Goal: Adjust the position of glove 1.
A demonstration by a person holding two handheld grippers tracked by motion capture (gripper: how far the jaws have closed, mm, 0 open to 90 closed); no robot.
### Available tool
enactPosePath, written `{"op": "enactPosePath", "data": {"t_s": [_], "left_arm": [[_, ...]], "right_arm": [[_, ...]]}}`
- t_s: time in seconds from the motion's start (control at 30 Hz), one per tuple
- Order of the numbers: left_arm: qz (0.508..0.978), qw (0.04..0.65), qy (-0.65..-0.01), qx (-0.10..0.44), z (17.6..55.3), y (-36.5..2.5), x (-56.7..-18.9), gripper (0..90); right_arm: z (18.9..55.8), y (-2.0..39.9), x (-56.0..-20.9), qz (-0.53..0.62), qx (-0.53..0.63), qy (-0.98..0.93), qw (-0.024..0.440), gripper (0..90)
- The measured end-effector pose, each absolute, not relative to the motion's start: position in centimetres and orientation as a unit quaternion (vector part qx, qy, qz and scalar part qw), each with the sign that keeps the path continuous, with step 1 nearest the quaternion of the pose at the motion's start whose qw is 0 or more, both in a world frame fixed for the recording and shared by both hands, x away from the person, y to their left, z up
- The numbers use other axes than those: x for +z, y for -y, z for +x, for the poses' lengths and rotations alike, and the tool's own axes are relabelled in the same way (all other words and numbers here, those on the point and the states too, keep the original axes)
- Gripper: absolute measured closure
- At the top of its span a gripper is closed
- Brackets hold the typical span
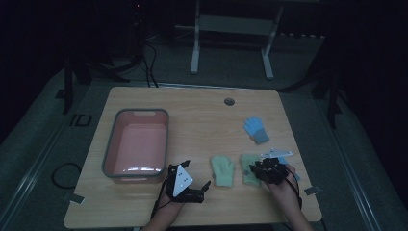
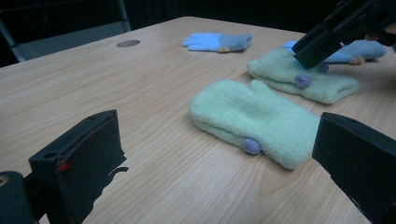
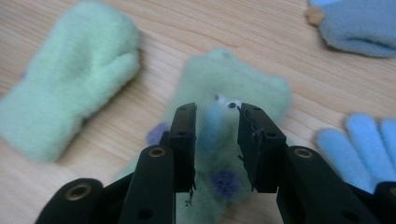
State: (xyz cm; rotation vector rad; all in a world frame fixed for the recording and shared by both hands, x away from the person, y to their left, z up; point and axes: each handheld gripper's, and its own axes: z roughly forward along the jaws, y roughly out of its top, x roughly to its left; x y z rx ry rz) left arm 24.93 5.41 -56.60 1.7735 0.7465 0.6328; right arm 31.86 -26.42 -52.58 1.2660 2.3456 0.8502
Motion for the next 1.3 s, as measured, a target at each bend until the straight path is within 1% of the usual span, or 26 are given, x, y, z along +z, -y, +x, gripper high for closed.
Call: {"op": "enactPosePath", "data": {"t_s": [0.23,0.47,0.5,0.53,0.57,0.6,0.63,0.67,0.7,0.8,1.03,1.07,1.13,1.17,1.27,1.3], "left_arm": [[0.743,0.529,-0.310,0.267,24.9,-5.4,-56.6,1.7],[0.743,0.528,-0.310,0.269,24.9,-5.4,-56.6,1.7],[0.743,0.528,-0.310,0.269,24.9,-5.4,-56.6,1.7],[0.743,0.528,-0.310,0.269,24.9,-5.4,-56.6,1.7],[0.743,0.528,-0.310,0.269,24.9,-5.3,-56.6,1.7],[0.743,0.528,-0.310,0.269,24.9,-5.3,-56.6,1.8],[0.743,0.529,-0.310,0.269,24.9,-5.4,-56.6,1.7],[0.743,0.529,-0.310,0.269,24.9,-5.4,-56.6,1.7],[0.743,0.529,-0.311,0.269,24.9,-5.4,-56.6,1.8],[0.742,0.529,-0.312,0.268,24.9,-5.4,-56.6,1.7],[0.741,0.530,-0.312,0.268,24.9,-5.4,-56.6,1.7],[0.741,0.530,-0.312,0.268,24.9,-5.4,-56.6,1.7],[0.740,0.531,-0.314,0.267,24.9,-5.4,-56.6,1.7],[0.740,0.531,-0.314,0.267,24.9,-5.4,-56.6,1.7],[0.740,0.532,-0.315,0.266,24.9,-5.5,-56.6,1.7],[0.740,0.532,-0.315,0.266,24.9,-5.5,-56.6,1.7]], "right_arm": [[32.1,26.5,-53.9,0.440,0.304,-0.829,0.164,63.9],[31.5,26.4,-54.3,0.425,0.302,-0.834,0.183,63.6],[31.5,26.3,-54.3,0.425,0.302,-0.834,0.181,67.5],[31.5,26.3,-54.3,0.425,0.302,-0.834,0.181,67.5],[31.5,26.3,-54.3,0.429,0.300,-0.832,0.182,76.4],[31.5,26.3,-54.3,0.429,0.300,-0.832,0.182,76.4],[31.3,25.9,-54.2,0.428,0.293,-0.833,0.192,82.9],[31.3,25.9,-54.2,0.428,0.293,-0.833,0.192,82.9],[31.2,25.5,-54.2,0.430,0.286,-0.832,0.203,85.0],[31.2,25.3,-54.0,0.436,0.287,-0.828,0.204,86.0],[30.8,25.2,-51.8,0.442,0.307,-0.816,0.209,86.5],[30.7,25.1,-50.9,0.438,0.314,-0.814,0.217,86.6],[30.7,25.0,-50.3,0.436,0.318,-0.813,0.220,86.6],[30.5,24.7,-49.1,0.430,0.328,-0.810,0.228,86.6],[30.3,24.0,-47.2,0.418,0.342,-0.807,0.238,86.6],[30.3,24.0,-47.2,0.418,0.342,-0.807,0.238,86.6]]}}
